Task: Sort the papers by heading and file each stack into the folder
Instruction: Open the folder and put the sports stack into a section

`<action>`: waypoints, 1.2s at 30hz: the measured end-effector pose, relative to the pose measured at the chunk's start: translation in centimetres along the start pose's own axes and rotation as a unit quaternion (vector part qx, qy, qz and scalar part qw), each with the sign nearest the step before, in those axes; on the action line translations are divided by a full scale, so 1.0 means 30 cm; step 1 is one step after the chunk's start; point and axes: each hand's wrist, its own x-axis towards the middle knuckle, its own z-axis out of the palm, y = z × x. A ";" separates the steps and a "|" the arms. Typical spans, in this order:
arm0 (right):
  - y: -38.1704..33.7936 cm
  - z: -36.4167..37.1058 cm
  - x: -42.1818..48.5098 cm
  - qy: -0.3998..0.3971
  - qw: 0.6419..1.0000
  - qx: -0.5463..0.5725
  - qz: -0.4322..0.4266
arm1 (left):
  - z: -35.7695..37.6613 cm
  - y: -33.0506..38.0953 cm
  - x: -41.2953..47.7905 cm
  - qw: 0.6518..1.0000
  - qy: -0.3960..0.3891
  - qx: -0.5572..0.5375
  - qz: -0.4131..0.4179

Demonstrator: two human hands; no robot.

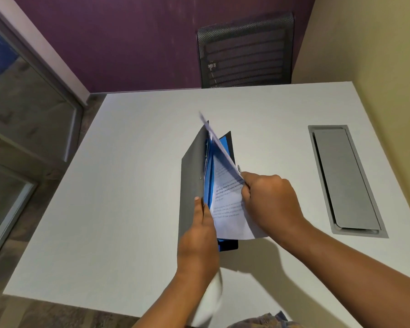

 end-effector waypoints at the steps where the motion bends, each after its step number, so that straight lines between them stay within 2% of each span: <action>1: -0.013 0.000 -0.003 0.001 1.000 -0.006 -0.010 | -0.004 0.001 -0.001 1.000 0.004 0.015 0.004; 4: -0.039 -0.004 0.001 0.009 0.999 -0.018 -0.025 | 0.001 -0.012 0.005 0.999 0.045 0.017 0.019; 7: -0.047 -0.015 0.011 0.019 0.999 -0.040 -0.020 | -0.013 -0.026 0.009 0.998 -0.037 -0.012 -0.044; 9: -0.056 -0.029 0.010 0.020 0.998 -0.061 -0.013 | -0.037 -0.021 0.008 0.998 -0.033 -0.005 -0.061; 14: -0.076 -0.043 0.008 0.029 0.998 -0.058 -0.003 | -0.068 -0.029 0.009 0.995 -0.020 0.092 -0.012; 16: -0.087 -0.028 0.003 0.000 0.999 -0.009 0.030 | -0.056 -0.034 0.014 0.995 -0.017 0.095 -0.004; 18: -0.090 -0.012 0.000 -0.032 0.992 0.091 0.078 | -0.046 -0.033 0.018 0.995 -0.034 0.092 -0.002; 21: -0.063 0.018 0.007 -0.117 0.951 0.224 0.177 | -0.032 -0.032 0.025 0.998 -0.038 0.059 -0.002; 29: -0.013 -0.010 0.057 -0.249 0.939 0.139 0.191 | -0.026 -0.053 0.003 1.000 0.001 -0.015 -0.008; 36: -0.055 0.031 0.087 -0.260 0.915 0.227 0.207 | -0.035 -0.072 0.003 0.997 0.034 -0.070 0.002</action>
